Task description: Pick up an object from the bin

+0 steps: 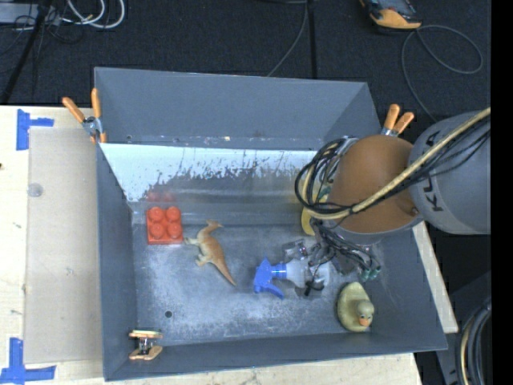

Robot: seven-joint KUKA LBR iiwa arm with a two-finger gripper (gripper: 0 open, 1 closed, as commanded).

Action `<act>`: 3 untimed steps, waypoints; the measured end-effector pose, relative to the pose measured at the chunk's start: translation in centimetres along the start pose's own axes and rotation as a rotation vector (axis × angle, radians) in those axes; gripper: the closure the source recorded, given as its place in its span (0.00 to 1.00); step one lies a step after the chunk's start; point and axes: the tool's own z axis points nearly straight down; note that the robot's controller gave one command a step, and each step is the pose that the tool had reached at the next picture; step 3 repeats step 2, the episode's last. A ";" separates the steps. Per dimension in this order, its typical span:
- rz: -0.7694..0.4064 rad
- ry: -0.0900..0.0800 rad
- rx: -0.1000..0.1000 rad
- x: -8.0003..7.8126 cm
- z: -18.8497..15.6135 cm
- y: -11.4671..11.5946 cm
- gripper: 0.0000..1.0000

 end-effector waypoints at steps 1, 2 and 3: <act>0.000 -0.003 0.001 -0.1 -1.8 0.0 1.00; 0.001 -0.006 0.002 -0.1 -3.2 0.0 1.00; 0.001 -0.006 0.002 -0.1 -3.2 0.0 1.00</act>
Offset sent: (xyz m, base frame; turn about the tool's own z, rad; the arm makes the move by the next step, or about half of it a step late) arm -0.0001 -0.0001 0.0213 0.0000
